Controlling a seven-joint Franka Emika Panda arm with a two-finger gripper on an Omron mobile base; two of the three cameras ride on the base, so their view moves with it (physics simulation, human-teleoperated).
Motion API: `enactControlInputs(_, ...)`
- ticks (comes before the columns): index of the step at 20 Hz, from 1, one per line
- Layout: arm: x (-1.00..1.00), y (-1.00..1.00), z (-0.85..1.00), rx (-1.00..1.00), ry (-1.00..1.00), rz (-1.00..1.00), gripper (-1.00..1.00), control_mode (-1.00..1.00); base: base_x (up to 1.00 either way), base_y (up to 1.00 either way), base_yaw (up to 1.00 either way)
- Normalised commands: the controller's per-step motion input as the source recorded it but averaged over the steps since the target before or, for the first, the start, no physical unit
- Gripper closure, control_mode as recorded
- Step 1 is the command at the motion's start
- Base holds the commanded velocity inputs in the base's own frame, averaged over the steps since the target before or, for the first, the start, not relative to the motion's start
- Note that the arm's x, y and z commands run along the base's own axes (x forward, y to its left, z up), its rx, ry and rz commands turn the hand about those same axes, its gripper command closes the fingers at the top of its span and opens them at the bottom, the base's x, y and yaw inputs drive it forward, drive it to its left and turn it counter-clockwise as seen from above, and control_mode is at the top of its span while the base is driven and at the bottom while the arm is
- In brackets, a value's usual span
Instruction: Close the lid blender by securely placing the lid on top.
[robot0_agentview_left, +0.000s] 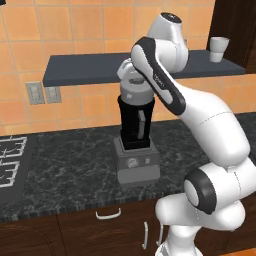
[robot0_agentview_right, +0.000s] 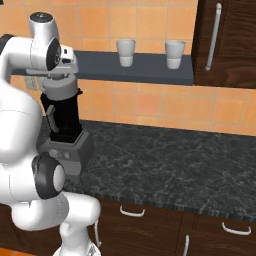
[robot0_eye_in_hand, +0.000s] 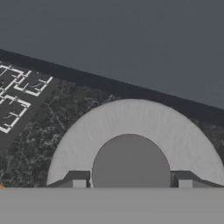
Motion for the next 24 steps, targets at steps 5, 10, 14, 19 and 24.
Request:
enactControlInputs(5, 0.0, 0.39, 0.18, -0.01, 0.03, 0.08, 1.0, -1.0, 0.0, 0.0, 0.0)
enactControlInputs(10, -0.21, 0.11, 0.12, -0.03, 0.14, 0.0, 1.0, -1.0, 0.0, 0.0, 0.0)
enactControlInputs(14, -0.35, 0.0, 0.0, -0.05, 0.22, 0.0, 1.0, -1.0, 0.0, 0.0, 0.0)
enactControlInputs(19, -0.19, 0.0, 0.19, -0.07, 0.14, 0.0, 1.0, -1.0, 0.0, 0.0, 0.0)
enactControlInputs(24, -0.19, 0.03, 0.15, -0.06, 0.03, 0.0, 1.0, -1.0, 0.0, 0.0, 0.0)
